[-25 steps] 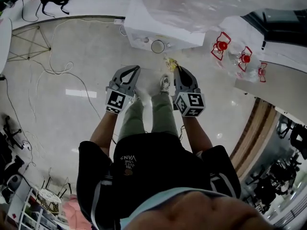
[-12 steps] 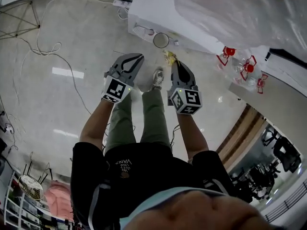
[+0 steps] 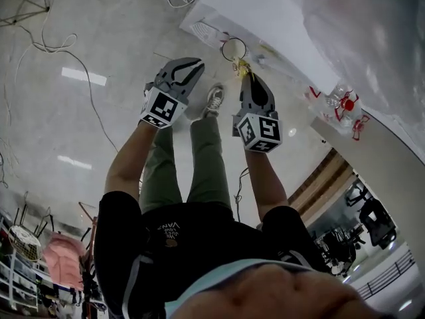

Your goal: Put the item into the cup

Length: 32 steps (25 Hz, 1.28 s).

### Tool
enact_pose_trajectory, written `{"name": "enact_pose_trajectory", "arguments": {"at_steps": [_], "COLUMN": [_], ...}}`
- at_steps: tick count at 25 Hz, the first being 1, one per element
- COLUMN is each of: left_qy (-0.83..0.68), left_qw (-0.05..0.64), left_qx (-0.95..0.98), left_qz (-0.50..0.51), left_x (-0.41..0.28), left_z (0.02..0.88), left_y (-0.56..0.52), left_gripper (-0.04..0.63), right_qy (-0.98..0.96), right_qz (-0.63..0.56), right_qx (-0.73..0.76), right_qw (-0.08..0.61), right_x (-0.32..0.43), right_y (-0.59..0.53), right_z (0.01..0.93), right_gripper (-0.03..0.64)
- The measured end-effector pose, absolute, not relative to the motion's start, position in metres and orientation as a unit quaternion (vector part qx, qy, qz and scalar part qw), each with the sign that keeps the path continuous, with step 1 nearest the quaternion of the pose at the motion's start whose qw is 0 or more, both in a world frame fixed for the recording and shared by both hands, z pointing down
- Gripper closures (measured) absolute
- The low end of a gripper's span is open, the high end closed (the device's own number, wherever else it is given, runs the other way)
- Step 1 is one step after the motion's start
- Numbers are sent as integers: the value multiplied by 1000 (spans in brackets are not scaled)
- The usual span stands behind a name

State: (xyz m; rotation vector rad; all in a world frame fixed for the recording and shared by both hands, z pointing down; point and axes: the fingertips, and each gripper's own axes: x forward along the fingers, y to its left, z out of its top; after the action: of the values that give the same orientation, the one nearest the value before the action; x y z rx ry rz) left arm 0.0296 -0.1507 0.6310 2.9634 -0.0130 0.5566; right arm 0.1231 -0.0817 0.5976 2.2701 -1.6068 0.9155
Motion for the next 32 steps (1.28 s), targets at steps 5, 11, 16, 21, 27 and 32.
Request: {"name": "enact_pose_trajectory", "arguments": {"at_steps": [5,11,16,21,27,32], "left_qy": [9,41,84,119,139,152], "left_qw": [56,36,7,-18,-37,-45], "left_qx": [981,982,975,969,965,964], "left_qz": [186,183,204,215,219,214], "left_x": [43,60,74,91,106,110], "left_z": [655,678,696,712,722,722], "left_y": [-152,-153,-146,-137,-132,-131], "left_gripper": [473,378,326,304,293,293], "right_qy": [-545,-542,-549,-553,-554,-549], "right_qz": [308,298,286,273,252,235], "right_qx": [771,775,772,773,778,779], "right_qw": [119,130,143,152,159,191], "right_x": [130,141,148,150,149,147], "right_y": [-87,-89,-94,-102,-116,-125], "right_z": [618,631,639,650,654,657], "right_gripper": [571,571,571,571,571,571]}}
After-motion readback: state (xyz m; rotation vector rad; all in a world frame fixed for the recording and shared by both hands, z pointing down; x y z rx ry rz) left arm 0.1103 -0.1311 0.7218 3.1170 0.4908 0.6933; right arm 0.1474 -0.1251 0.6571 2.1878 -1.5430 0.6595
